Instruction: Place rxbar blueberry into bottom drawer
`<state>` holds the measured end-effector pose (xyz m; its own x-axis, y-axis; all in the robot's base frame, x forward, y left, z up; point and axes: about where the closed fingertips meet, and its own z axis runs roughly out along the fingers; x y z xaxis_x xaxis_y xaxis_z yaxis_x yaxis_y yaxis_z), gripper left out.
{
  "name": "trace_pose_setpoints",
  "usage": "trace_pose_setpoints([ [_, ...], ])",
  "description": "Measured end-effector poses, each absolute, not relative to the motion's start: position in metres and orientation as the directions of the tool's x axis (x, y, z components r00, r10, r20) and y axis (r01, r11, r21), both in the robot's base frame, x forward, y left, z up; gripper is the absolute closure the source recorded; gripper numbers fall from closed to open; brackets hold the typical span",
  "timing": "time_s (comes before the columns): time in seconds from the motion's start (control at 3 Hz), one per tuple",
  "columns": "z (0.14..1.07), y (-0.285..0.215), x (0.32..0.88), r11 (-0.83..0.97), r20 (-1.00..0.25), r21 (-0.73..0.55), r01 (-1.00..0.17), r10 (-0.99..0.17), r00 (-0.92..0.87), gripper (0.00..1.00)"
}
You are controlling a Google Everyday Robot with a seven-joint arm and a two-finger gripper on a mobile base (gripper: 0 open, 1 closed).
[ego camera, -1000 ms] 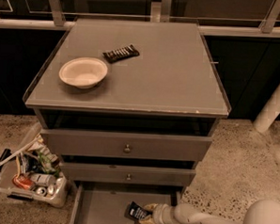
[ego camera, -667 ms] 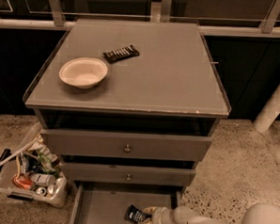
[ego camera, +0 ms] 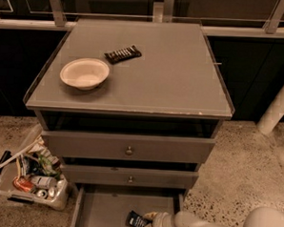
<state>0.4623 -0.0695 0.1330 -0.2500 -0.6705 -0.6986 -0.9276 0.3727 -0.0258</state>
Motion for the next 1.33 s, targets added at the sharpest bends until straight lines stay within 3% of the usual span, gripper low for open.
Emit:
trace_pose_setpoints([
  [1.0, 0.133, -0.0695, 0.4622, 0.373, -0.699, -0.026, -0.928, -0.67, -0.25, 0.14],
  [1.33, 0.133, -0.0694, 0.4622, 0.373, -0.699, -0.026, -0.928, -0.67, -0.25, 0.0],
])
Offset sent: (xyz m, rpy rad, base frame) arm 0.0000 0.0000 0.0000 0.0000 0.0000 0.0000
